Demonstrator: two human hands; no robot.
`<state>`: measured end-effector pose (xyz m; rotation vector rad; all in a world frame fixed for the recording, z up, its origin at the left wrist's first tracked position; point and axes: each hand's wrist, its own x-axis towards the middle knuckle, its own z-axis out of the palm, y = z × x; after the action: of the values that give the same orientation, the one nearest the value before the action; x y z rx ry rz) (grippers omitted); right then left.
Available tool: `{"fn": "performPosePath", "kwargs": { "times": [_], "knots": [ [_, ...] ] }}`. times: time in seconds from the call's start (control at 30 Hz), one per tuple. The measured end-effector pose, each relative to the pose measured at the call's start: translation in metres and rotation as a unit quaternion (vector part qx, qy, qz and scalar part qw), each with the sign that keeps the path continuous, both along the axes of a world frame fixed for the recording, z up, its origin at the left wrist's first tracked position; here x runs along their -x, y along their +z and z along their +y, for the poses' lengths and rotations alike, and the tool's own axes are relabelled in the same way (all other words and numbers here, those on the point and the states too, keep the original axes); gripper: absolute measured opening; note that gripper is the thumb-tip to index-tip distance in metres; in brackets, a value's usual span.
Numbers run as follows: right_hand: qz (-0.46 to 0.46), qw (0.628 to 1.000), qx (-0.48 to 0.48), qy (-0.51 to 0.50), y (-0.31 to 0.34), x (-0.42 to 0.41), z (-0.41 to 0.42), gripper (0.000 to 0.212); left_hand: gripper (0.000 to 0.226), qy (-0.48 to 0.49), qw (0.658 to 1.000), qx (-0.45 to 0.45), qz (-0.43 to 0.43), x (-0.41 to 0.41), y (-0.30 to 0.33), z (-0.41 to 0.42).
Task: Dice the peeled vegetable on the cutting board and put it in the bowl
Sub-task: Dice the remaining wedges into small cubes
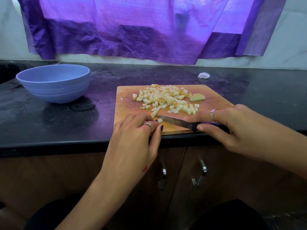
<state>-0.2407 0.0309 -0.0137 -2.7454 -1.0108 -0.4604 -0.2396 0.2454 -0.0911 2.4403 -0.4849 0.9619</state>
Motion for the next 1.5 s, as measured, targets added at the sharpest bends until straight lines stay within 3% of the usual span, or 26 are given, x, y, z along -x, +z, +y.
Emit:
{"fn": "performPosePath", "kwargs": {
  "times": [0.2, 0.57, 0.77, 0.9, 1.13, 1.5],
  "knots": [
    [-0.018, 0.997, -0.036, -0.072, -0.012, 0.006, -0.007, 0.027, 0.028, 0.003, 1.000, -0.010, -0.002, 0.004, -0.002, 0.002],
    [0.071, 0.994, -0.073, -0.045, -0.010, 0.006, -0.002, 0.035, 0.027, 0.000, 1.000, -0.012, -0.015, 0.004, -0.006, 0.006],
    [0.041, 0.998, -0.048, -0.002, -0.003, 0.003, 0.000, 0.022, 0.026, 0.000, 1.000, -0.007, -0.019, 0.003, -0.005, 0.005],
    [0.039, 0.998, -0.044, 0.026, 0.002, -0.001, -0.002, 0.030, 0.025, 0.005, 1.000, -0.015, -0.021, 0.004, -0.003, 0.003],
    [-0.019, 0.999, 0.041, -0.021, 0.003, 0.005, 0.001, 0.030, 0.029, 0.009, 1.000, -0.027, 0.000, 0.003, -0.002, 0.008],
    [0.024, 0.997, -0.069, -0.022, -0.009, 0.011, -0.004, 0.027, 0.032, 0.008, 0.999, -0.035, 0.010, 0.002, -0.003, 0.010]
  ]
}}
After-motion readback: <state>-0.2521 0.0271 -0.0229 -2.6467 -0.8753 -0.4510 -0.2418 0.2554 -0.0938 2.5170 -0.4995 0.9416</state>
